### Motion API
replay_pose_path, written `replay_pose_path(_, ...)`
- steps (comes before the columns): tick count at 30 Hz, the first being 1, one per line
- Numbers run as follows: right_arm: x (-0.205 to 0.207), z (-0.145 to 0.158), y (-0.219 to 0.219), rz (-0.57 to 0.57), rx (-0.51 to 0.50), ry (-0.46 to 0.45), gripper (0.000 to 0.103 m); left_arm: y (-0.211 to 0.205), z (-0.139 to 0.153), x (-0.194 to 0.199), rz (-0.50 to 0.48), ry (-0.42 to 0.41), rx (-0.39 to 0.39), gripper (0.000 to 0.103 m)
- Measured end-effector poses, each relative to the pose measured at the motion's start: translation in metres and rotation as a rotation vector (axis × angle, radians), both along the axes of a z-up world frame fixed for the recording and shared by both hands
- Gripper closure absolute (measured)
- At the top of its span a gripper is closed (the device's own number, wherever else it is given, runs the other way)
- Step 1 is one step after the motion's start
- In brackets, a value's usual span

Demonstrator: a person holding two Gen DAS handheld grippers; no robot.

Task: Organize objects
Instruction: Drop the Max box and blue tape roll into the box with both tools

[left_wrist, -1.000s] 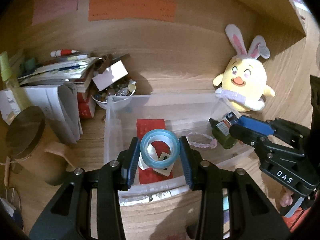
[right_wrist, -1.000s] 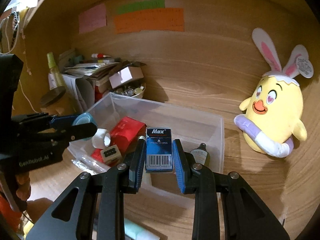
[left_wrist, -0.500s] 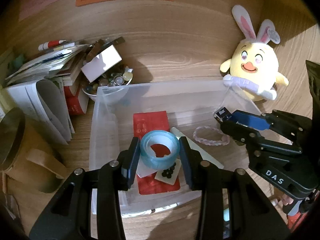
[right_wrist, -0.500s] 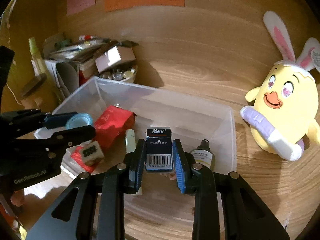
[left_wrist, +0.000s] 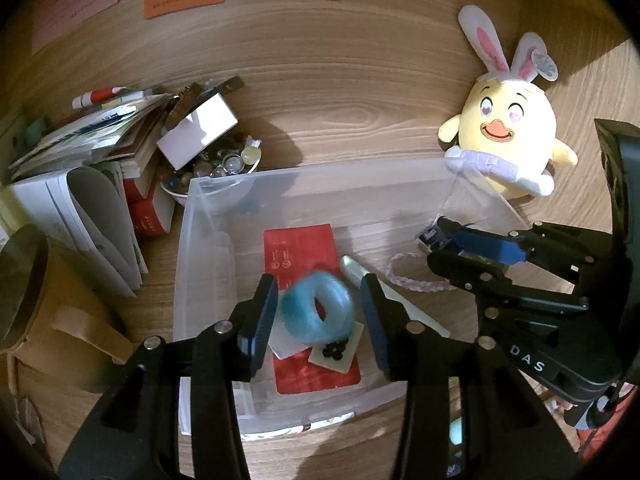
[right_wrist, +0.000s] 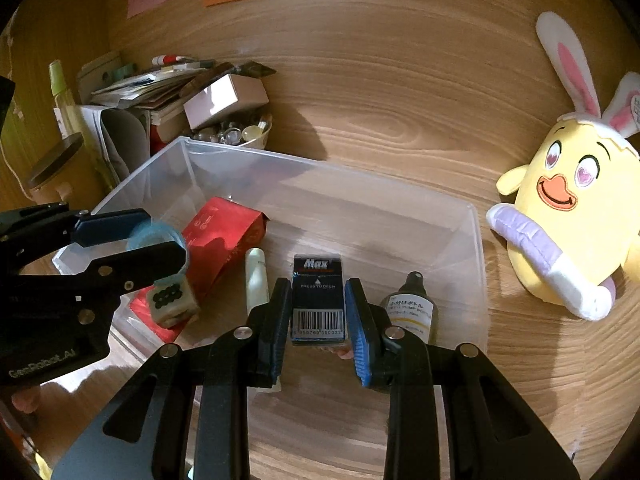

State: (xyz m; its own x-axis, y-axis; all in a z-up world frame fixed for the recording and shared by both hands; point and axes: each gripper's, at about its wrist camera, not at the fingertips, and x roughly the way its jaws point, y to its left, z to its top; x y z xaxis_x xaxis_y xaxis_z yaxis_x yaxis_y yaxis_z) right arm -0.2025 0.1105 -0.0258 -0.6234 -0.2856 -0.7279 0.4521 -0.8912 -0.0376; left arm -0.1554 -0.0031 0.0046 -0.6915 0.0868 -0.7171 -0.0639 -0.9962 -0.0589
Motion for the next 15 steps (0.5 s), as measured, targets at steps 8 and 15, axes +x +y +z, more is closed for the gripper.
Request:
replay_pose_path(8,0.007,0.006,0.004,0.003,-0.010,0.003,0.070,-0.001,0.004,0.011,-0.001,0.008,0.032,0.053)
replay_pose_path(15,0.022,0.017,0.015,-0.002,-0.037,0.023,0.062,-0.004,0.013,0.030,-0.002,0.034,0.050,0.049)
